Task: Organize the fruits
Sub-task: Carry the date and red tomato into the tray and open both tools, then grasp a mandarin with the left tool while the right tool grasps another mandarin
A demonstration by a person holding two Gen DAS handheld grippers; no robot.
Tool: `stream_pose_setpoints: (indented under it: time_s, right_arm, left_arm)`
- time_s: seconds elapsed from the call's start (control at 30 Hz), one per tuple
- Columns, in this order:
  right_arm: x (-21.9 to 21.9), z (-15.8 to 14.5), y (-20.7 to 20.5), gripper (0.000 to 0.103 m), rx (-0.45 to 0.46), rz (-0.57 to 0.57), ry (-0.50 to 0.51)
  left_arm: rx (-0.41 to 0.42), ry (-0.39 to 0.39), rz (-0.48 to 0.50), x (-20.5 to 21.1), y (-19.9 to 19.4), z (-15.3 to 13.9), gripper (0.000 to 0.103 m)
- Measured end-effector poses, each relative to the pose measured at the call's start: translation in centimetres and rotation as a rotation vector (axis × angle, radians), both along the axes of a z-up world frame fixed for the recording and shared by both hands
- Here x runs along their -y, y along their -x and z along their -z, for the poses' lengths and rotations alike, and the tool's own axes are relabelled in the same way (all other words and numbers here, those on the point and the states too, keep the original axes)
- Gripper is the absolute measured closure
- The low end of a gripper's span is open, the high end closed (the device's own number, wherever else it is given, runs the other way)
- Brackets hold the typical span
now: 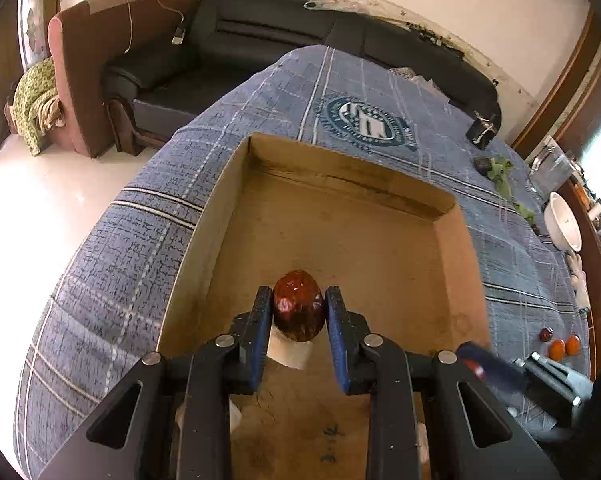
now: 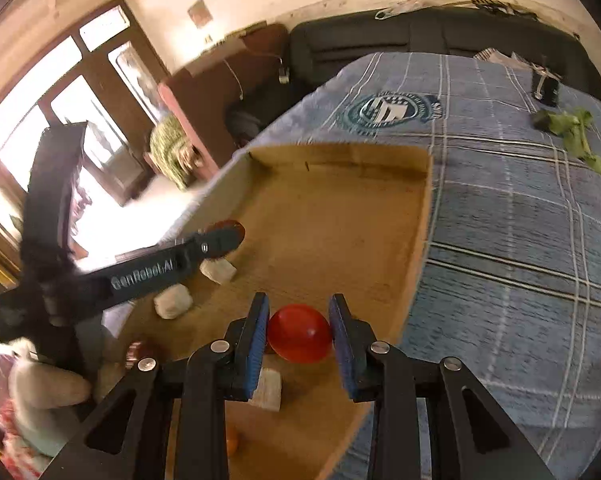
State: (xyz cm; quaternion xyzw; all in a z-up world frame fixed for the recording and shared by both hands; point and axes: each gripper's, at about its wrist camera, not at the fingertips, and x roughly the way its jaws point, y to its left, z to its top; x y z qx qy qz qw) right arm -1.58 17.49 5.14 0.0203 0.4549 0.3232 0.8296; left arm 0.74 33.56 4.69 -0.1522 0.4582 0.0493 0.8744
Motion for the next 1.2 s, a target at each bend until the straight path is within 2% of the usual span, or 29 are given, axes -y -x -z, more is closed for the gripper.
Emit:
stream_pose_setpoints:
  time_s: [0.13,0.3,0.37,0.47,0.6,0.7,0.8,0.9,1.07,1.2]
  right_arm:
    - [-1.5,1.1,-0.1,0.068,0.013,-0.017,0.048]
    - [-2.5,1.5,-0.1,0.068,0.054,-0.035,0.092]
    - [-2.4,1.2,0.0,0.064,0.078,-0.034,0.093]
    - [-1.6,0.3,0.5,0.058,0.093,-0.024,0.073]
    - [0.5,-0.9,1.4,0.054,0.097,0.010,0.039]
    - [2.5,-1.7,2.5,0.052,0.102,0.037,0.012]
    - [4.5,-2.2,3.9,0.048,0.117,0.072,-0.012]
    - [6.7,-2.7,5.5,0.042,0.140,0.115,-0.023]
    - [11.2,-2.5,7.6,0.039,0.147,0.195,-0.021]
    - [16.6,-1.7,8.7,0.039,0.130,0.282,-0.004]
  left_arm:
    - [-0.023,0.023,0.007,-0.2,-1.0,0.8,0.077]
    - [-0.011,0.053,0.009,-0.1,-1.0,0.7,0.076]
    - [0.002,0.071,0.005,-0.1,-0.5,0.4,0.075]
    - [0.042,0.063,-0.010,0.0,0.9,-0.8,0.067]
    - [0.122,0.034,-0.034,0.7,4.0,-3.3,0.058]
    - [0.183,0.006,-0.047,1.6,6.6,-5.1,0.046]
    - [0.245,0.018,-0.048,2.8,9.1,-6.8,0.040]
    - [0.291,0.043,-0.052,4.1,11.1,-7.9,0.028]
    - [0.315,0.101,-0.005,7.0,12.3,-8.4,0.027]
    - [0.296,0.106,0.065,10.0,12.3,-8.1,0.027]
